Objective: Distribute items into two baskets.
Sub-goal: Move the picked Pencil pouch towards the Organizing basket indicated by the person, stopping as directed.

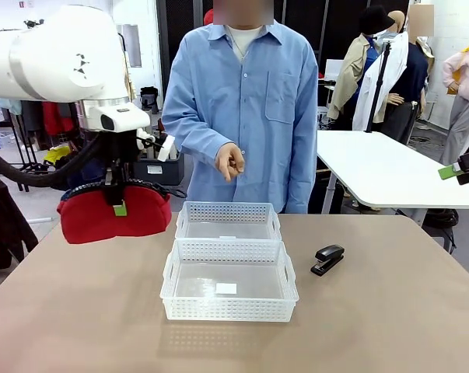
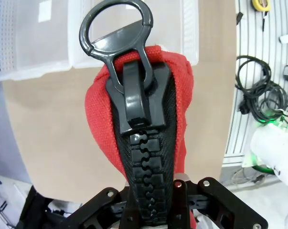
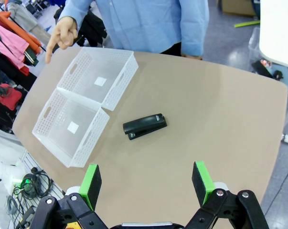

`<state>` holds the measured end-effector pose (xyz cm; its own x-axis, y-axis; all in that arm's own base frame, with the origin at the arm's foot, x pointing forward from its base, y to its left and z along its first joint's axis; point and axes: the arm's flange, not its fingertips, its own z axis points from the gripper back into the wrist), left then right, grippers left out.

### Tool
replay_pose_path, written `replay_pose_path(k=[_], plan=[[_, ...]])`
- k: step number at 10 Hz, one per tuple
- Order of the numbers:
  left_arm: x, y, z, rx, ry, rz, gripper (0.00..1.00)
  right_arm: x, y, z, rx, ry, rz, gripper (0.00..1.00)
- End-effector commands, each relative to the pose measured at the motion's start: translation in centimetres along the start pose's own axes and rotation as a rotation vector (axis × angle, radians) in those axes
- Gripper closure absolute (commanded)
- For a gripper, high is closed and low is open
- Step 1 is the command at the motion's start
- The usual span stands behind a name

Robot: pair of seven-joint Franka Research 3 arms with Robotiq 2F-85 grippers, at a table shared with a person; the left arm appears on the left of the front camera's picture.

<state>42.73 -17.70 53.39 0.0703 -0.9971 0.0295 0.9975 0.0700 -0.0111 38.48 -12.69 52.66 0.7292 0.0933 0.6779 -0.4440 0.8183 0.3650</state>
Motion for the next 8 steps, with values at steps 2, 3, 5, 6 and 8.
replay_pose_path(k=[2,3,5,6,8], plan=[[1.1,0.1,-1.2,0.005,0.019,-0.115,1.0,0.1,0.1,-0.1,0.01,-0.012,0.004,0.0],[1.8,-0.2,-1.9,0.005,0.017,-0.154,1.0,0.1,0.1,-0.1,0.01,-0.012,0.004,0.0],[3.2,-0.3,-3.2,-0.011,0.02,-0.199,1.0,0.1,0.1,-0.1,0.01,-0.012,0.004,0.0],[3.8,-0.2,-4.0,-0.014,0.019,-0.211,1.0,0.1,0.1,-0.1,0.01,-0.012,0.004,0.0],[5.1,-0.1,-5.5,-0.029,0.027,-0.256,1.0,0.1,0.1,-0.1,0.01,-0.012,0.004,0.0]])
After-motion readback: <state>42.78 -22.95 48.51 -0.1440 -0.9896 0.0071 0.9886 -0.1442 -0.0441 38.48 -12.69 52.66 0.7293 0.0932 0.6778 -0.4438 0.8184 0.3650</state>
